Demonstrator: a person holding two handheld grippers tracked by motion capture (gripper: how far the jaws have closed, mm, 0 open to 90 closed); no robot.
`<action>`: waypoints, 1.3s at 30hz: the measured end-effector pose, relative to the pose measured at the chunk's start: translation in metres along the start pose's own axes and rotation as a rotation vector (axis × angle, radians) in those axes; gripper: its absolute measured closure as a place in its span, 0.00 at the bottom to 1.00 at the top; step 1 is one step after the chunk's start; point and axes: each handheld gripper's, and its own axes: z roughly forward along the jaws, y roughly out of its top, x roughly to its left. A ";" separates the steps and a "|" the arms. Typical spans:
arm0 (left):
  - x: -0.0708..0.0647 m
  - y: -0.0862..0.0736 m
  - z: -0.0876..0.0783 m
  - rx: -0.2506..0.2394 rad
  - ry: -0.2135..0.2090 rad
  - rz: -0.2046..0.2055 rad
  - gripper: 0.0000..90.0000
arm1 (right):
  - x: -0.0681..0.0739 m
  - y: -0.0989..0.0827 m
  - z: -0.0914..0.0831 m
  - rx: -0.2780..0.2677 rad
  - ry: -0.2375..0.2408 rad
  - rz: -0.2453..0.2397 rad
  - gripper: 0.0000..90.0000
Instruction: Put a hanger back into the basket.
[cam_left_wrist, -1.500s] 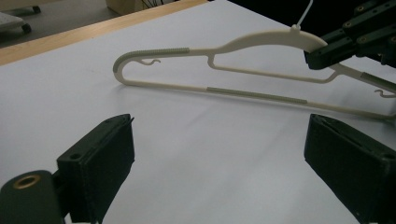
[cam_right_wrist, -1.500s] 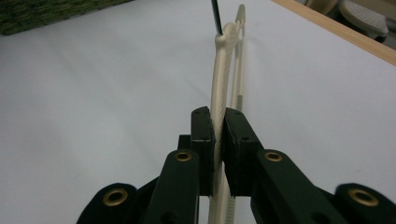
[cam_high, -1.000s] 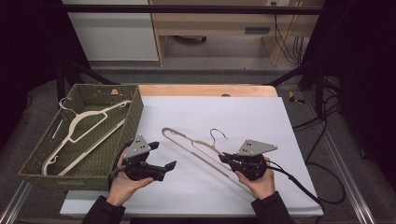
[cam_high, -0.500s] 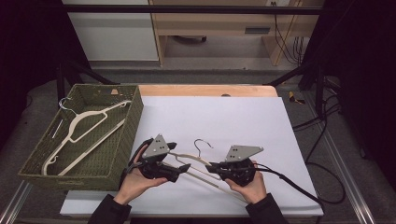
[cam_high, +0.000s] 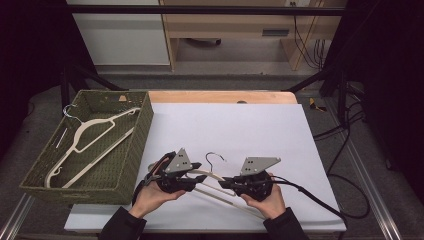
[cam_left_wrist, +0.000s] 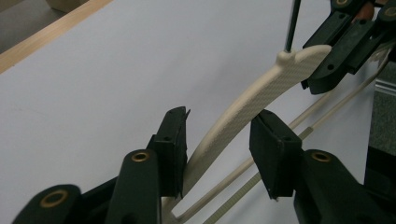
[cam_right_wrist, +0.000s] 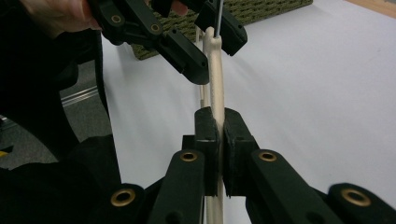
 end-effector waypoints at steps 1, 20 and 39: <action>0.000 0.000 -0.001 0.018 0.009 0.016 0.66 | 0.000 0.000 0.000 0.002 0.001 0.000 0.97; -0.012 0.002 -0.008 0.031 -0.126 -0.059 0.93 | -0.002 -0.002 0.002 -0.045 -0.209 -0.042 0.65; 0.004 0.002 -0.038 -0.071 0.049 -0.197 0.96 | -0.017 -0.005 -0.029 -0.163 -0.312 0.078 0.22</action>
